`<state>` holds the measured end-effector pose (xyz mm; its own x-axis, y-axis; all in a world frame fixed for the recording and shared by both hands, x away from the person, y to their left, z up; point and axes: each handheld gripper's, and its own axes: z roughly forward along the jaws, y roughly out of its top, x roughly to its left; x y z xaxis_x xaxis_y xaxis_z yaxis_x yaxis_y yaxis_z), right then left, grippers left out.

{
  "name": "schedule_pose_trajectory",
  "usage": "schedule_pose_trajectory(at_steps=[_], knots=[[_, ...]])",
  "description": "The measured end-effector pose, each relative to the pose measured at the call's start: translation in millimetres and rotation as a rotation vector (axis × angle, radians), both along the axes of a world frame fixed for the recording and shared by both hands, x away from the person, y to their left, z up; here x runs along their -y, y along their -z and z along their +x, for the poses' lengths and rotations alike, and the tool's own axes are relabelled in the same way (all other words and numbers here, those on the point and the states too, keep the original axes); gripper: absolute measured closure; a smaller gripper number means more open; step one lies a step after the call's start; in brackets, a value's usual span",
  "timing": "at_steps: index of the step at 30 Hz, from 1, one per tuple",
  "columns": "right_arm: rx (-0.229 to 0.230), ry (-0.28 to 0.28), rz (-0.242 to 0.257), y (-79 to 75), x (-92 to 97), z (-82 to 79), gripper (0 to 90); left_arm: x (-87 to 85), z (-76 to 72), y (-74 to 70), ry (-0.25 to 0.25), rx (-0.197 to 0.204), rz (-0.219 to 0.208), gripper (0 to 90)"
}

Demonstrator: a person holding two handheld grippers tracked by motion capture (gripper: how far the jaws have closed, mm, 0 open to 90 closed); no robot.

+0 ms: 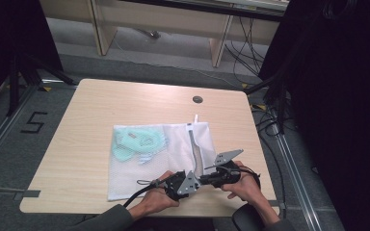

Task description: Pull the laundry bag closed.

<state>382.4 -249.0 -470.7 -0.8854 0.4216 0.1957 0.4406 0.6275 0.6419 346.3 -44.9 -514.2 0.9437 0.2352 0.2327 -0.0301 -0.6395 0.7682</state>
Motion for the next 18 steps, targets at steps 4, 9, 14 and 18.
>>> schedule_pose_trajectory(at_steps=[4,9,14,18], knots=[[-0.012,0.008,-0.019,0.6,0.2,2.1,86.2,-0.7,-0.8,-0.9,0.016,-0.006,0.020,88.7],[-0.008,-0.002,-0.038,3.9,-3.3,5.0,86.2,-0.7,-1.5,0.9,0.002,-0.022,0.006,88.9],[0.024,-0.042,-0.055,4.5,-3.6,9.9,86.2,-2.1,-0.7,0.5,0.005,-0.035,-0.002,89.0],[-0.021,-0.019,-0.061,6.8,-4.6,10.0,86.2,-2.7,-0.7,0.2,0.013,-0.044,-0.004,89.2]])
